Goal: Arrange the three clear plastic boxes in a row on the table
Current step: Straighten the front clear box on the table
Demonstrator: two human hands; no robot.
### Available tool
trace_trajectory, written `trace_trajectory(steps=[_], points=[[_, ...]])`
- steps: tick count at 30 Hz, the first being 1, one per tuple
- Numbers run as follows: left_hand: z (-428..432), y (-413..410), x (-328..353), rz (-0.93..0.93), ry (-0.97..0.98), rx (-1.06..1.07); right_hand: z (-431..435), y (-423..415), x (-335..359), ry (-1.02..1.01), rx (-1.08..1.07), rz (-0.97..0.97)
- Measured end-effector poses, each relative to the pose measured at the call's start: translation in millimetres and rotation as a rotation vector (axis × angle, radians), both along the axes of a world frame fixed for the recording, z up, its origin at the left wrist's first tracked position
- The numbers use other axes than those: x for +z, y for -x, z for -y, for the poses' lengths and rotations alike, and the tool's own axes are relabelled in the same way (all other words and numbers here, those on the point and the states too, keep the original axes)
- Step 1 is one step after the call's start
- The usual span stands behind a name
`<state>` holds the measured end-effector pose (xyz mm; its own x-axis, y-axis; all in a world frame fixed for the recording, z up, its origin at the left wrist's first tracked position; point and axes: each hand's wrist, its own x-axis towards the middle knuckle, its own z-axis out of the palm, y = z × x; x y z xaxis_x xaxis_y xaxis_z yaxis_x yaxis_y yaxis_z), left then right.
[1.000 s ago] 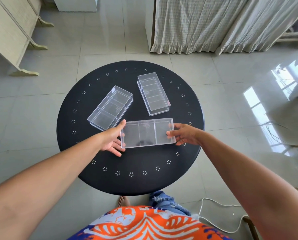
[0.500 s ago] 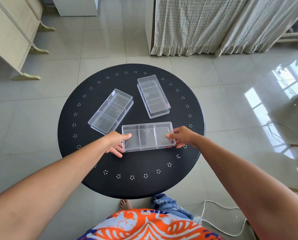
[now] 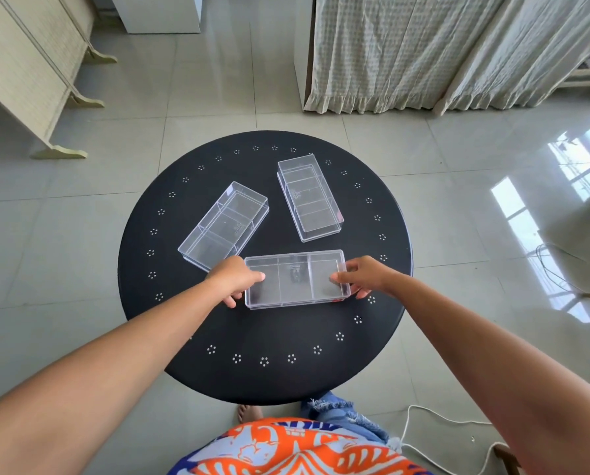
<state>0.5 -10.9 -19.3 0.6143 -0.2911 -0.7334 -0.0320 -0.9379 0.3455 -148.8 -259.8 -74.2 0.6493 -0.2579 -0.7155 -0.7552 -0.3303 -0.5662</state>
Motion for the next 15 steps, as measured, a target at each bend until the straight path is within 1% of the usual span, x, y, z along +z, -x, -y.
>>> trace_trajectory(steps=[2,3,5,8,10,12,15], points=[[9,-2,10,0.168,-0.11,-0.18,6,-4,3,0.016,-0.023,0.001],[14,-5,14,0.25,-0.122,-0.25,10,-6,5,0.038,-0.052,0.011],[27,-13,21,0.383,-0.064,-0.313,17,-12,10,0.11,-0.126,0.045],[48,-34,30,0.542,0.026,-0.309,20,-23,17,0.298,-0.204,0.094],[64,-53,33,0.61,0.071,-0.281,14,-34,22,0.391,-0.252,0.139],[80,-72,33,0.646,0.108,-0.288,2,-46,26,0.455,-0.243,0.157],[104,-98,28,0.584,0.144,-0.286,-16,-63,26,0.565,-0.162,0.145]])
